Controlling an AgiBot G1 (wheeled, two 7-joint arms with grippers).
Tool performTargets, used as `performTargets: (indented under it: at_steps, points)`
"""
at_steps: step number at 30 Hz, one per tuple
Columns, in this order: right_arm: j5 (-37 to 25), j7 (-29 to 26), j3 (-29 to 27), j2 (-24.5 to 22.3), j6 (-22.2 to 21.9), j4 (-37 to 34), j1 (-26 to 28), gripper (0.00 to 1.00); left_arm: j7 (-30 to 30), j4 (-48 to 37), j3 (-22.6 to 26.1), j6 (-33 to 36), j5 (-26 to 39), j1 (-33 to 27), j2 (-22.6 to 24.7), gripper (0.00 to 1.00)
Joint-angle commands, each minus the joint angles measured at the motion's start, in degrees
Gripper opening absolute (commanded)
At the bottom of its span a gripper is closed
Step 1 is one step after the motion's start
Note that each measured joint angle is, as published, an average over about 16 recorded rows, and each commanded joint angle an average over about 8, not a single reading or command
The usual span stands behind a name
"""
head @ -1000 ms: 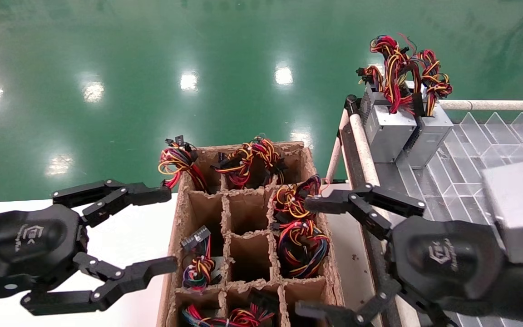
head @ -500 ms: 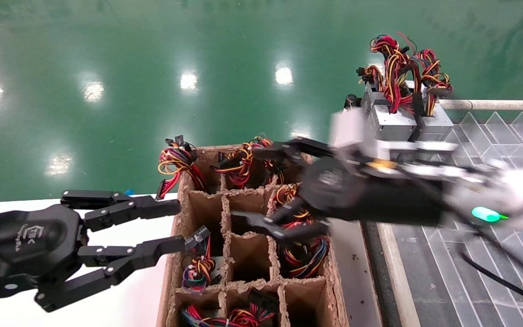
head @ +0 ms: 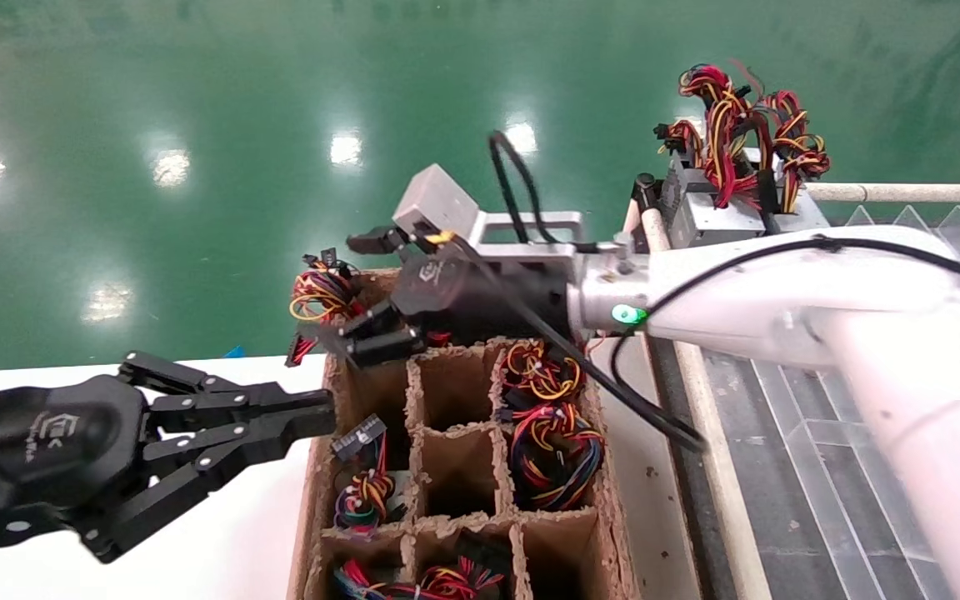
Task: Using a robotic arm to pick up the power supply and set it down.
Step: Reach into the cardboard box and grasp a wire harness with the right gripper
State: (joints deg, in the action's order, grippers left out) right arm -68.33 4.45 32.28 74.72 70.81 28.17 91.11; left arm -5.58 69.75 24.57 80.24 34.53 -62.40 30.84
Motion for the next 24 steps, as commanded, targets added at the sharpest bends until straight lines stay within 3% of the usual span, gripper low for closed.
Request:
performTargets:
  at_steps: [1,4,6,12,14,24]
  points:
    - [-0.99,1.76,0.39,2.44,-1.68,-4.07,1.23,1.00,0.00,0.00,0.00,0.00,0.00,0.00,0.00,0.00]
    - [-0.03,2.68,1.60,3.45,-3.54,-5.71,1.51,1.00,0.00,0.00,0.00,0.00,0.00,0.00,0.00,0.00]
    - [1.11,2.79,2.81,3.71,-4.66,-5.61,1.39,0.90,0.00,0.00,0.00,0.00,0.00,0.00,0.00,0.00]
    - [4.17,1.63,8.42,3.93,-8.50,-2.87,1.21,0.16,0.00,0.00,0.00,0.00,0.00,0.00,0.00,0.00]
    - [5.06,1.06,10.59,3.95,-10.08,-1.82,1.24,0.01,0.00,0.00,0.00,0.00,0.00,0.00,0.00,0.00]
    - [10.95,-0.63,19.85,3.95,-20.00,2.22,0.84,0.00,0.00,0.00,0.00,0.00,0.00,0.00,0.00,0.00]
